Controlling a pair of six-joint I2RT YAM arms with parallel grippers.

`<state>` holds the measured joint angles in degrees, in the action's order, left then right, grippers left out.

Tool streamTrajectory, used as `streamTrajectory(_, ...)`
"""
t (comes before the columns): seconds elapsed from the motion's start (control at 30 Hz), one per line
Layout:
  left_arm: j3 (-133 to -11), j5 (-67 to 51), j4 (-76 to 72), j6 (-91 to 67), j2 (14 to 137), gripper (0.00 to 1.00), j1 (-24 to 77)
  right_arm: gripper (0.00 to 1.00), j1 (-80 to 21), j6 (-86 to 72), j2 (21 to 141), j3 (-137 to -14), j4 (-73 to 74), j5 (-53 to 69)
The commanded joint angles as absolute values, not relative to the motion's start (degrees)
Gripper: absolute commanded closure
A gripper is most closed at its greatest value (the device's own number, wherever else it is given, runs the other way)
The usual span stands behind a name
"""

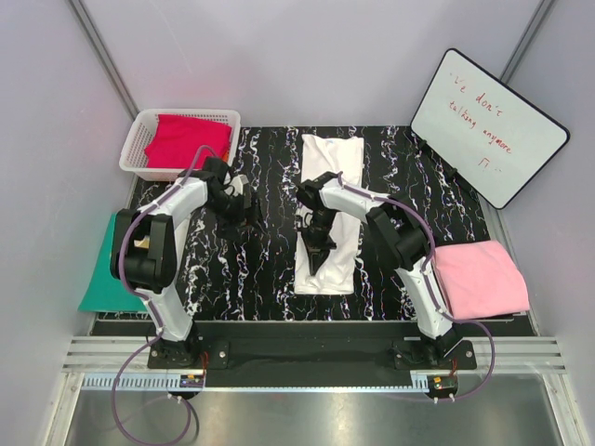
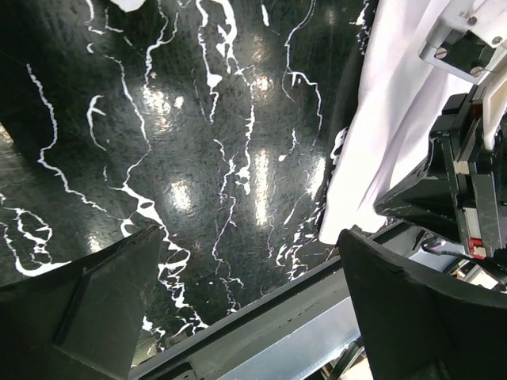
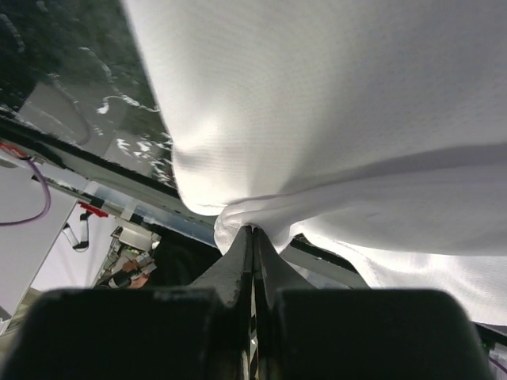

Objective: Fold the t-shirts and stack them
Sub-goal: Grab the bottom of the folded rectangular tshirt with both arms

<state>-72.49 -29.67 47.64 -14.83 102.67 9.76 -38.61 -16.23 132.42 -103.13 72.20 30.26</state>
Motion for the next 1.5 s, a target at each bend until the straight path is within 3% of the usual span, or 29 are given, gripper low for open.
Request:
streamTrajectory(0.0,-72.0,-29.9,48.1,-13.0,100.4,0.01,9.0,1.0,-39.7,-16.6,131.6,-102.3,75.2,23.4)
streamTrajectory(0.47,-69.4,-32.6,47.4,-12.4,100.5,0.01,8.6,1.0,-39.9,-22.2,123.1,-94.2,79.6,5.2)
streamTrajectory(0.73,-67.4,-34.4,45.7,-13.2,98.9,0.01,11.7,1.0,-38.2,-26.0,110.8,-93.0,77.6,1.9)
streamTrajectory(1.03,-63.4,-36.5,37.3,-21.8,100.5,0.01,23.4,1.0,-22.1,-28.6,96.1,-66.9,63.0,16.1)
streamTrajectory(1.2,-62.5,-36.3,34.4,-25.8,102.2,0.01,28.3,1.0,-22.5,-26.9,96.1,-68.8,56.5,25.9)
streamTrajectory(1.47,-60.7,-34.2,34.1,-27.2,100.9,0.01,28.8,1.0,-27.6,-23.1,105.5,-81.3,58.5,28.5)
